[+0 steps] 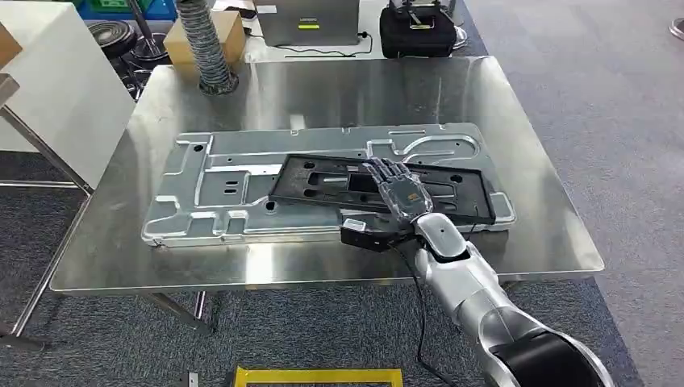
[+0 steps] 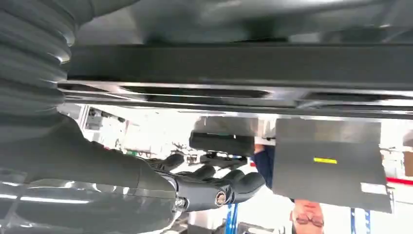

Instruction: Take the parts from the cabinet and place them on the table.

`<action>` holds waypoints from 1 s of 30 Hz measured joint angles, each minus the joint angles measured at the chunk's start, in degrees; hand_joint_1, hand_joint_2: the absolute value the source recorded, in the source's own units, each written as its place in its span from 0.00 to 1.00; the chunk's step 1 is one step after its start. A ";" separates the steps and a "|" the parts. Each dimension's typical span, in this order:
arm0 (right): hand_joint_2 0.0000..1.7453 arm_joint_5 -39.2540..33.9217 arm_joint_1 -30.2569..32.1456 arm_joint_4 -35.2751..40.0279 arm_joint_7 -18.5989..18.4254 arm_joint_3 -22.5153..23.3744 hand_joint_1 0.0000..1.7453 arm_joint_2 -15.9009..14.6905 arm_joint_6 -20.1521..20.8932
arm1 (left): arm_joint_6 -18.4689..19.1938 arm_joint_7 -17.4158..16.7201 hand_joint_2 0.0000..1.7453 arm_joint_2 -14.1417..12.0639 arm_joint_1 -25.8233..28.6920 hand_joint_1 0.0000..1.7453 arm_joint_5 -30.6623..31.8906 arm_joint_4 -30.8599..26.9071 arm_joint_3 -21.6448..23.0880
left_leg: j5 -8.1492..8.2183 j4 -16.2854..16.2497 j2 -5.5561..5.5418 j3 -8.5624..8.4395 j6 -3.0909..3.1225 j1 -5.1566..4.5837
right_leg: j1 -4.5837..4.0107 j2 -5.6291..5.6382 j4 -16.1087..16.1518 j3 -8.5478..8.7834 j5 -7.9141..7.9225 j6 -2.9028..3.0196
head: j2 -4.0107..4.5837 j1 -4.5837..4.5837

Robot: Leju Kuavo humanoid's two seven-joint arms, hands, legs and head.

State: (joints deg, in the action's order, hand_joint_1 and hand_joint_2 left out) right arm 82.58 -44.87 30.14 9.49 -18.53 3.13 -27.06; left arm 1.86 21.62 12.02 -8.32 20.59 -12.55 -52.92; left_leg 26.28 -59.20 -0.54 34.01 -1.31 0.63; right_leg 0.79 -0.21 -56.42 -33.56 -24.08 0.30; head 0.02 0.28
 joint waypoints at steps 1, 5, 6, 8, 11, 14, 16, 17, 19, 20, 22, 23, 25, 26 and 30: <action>0.00 0.37 -0.03 0.00 0.02 0.04 0.00 0.00 0.06 | 0.02 -0.04 0.00 0.00 -0.08 0.00 0.04 0.00 0.00 | 2.41 -3.68 0.07 1.66 -0.12 0.06 | -0.02 -0.16 -0.01 -0.01 0.02 0.45 | -0.02 -0.35; 0.00 1.25 0.05 0.09 0.04 0.15 0.00 0.00 0.55 | 0.02 -0.33 0.00 -0.04 0.10 0.00 0.20 0.00 0.02 | 6.77 -16.41 0.12 7.36 -0.77 0.23 | -0.06 -0.16 -0.22 -0.25 0.02 0.42 | -0.02 -0.33; 0.00 1.55 0.05 0.09 0.07 0.17 0.00 0.00 0.55 | 0.02 -0.35 0.00 -0.04 0.06 0.00 0.26 0.00 0.04 | 4.89 -13.84 0.15 6.02 -0.83 0.37 | -0.02 -0.08 -0.39 -0.25 -0.03 0.36 | -0.02 -0.33; 0.00 2.51 0.01 1.01 0.09 0.15 0.00 0.00 0.46 | 0.02 -0.53 0.00 -0.04 -0.10 0.00 0.37 0.00 0.09 | -0.18 -3.54 0.22 0.84 -0.86 0.76 | 0.11 0.16 -0.97 -0.25 -0.36 -0.15 | -0.02 -0.31; 0.00 3.65 -0.71 4.04 0.63 0.07 0.00 0.00 1.35 | 0.02 -1.25 0.00 0.00 -0.23 0.00 -0.07 0.00 0.07 | -0.08 0.38 0.09 -0.66 0.18 0.57 | -0.31 0.51 -1.81 -1.10 -0.46 -1.35 | -0.02 -0.09; 0.00 3.91 -1.02 6.79 0.87 -0.13 0.00 0.00 1.86 | 0.02 -1.42 0.00 0.00 -0.22 0.00 -0.15 0.00 0.04 | -0.67 0.86 0.09 -0.56 1.53 0.57 | 0.00 0.49 -1.65 -1.28 -0.43 -2.36 | -0.02 -0.22; 0.00 4.04 -1.11 8.24 0.94 -0.20 0.00 0.00 1.92 | -0.02 -1.82 0.00 0.00 -0.28 0.00 -0.31 0.00 0.04 | -0.88 1.06 0.15 -0.52 2.09 0.59 | 0.09 0.37 -6.08 -3.17 -3.55 -2.73 | -0.02 0.11; 0.00 4.06 -1.10 9.01 1.20 -0.33 0.00 0.00 1.92 | -0.18 -2.45 0.00 0.00 -0.30 0.00 -0.68 0.00 0.02 | -0.90 1.04 0.18 -0.46 2.21 0.53 | 0.10 0.36 -10.69 -5.31 -5.80 -2.88 | -0.02 0.04; 0.00 4.09 -1.01 10.58 1.51 -1.03 0.00 0.00 2.36 | -0.57 -3.59 0.00 0.00 -0.16 0.00 -1.05 0.00 -0.07 | -0.86 0.99 0.19 -0.37 2.28 0.40 | 0.11 0.35 -19.01 -9.25 -8.62 -3.02 | -0.02 0.04; 0.00 4.11 -0.99 11.77 1.66 -1.55 0.00 -0.02 2.64 | -1.02 -4.22 0.00 0.00 -0.07 0.00 -1.12 0.00 -0.11 | -0.86 0.98 0.17 -0.38 2.28 0.36 | 0.10 0.36 -19.72 -9.69 -8.25 -2.99 | -0.02 0.11; 0.00 4.11 -1.04 14.64 1.70 -2.38 0.00 -0.02 3.58 | -1.64 -5.01 0.00 0.00 0.08 0.00 -1.11 0.00 -0.13 | -0.83 0.96 0.11 -0.47 2.25 0.28 | 0.02 0.36 -13.83 -6.98 -4.26 -2.48 | -0.02 0.07; 0.00 4.11 -1.20 15.81 1.73 -2.78 0.00 -0.02 3.67 | -1.84 -5.14 0.00 0.00 0.07 0.00 -1.11 0.00 -0.13 | -0.79 0.96 0.08 -0.56 2.18 0.22 | -0.09 0.36 -8.34 -4.39 -1.57 -2.03 | -0.02 0.07; 0.00 3.93 -1.49 17.84 1.71 -3.47 0.00 -0.02 4.15 | -2.71 -6.16 0.00 0.24 0.10 0.00 -1.09 0.00 -0.13 | -0.72 0.74 0.09 -0.40 1.81 -0.26 | -0.78 0.36 -1.91 -1.25 -0.30 -1.02 | 0.00 0.00; 0.00 3.85 -1.46 18.90 1.73 -3.89 0.00 -0.02 4.31 | -3.19 -6.53 0.00 0.22 0.06 0.00 -1.09 0.00 -0.13 | -0.82 0.82 0.04 -0.24 1.53 -0.10 | -0.72 0.26 -1.72 -1.46 -0.19 -0.97 | -0.02 0.06; 0.00 3.69 -1.19 23.42 1.73 -5.62 0.00 -0.17 4.57 | -3.85 -6.93 0.00 0.17 0.31 0.00 -1.09 0.00 -0.15 | -0.22 0.53 0.11 -0.10 0.34 0.03 | -0.23 0.14 -0.58 -1.28 0.47 0.00 | -0.02 -0.02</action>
State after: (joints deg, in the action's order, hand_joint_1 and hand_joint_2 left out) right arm 86.27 -46.06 53.56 11.21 -24.15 2.95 -22.49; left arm -1.99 14.69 12.20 -8.02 19.50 -12.55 -53.07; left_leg 26.07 -58.67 -0.42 33.91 -0.97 0.67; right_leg 0.56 -0.07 -56.99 -34.84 -23.60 0.30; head 0.00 0.26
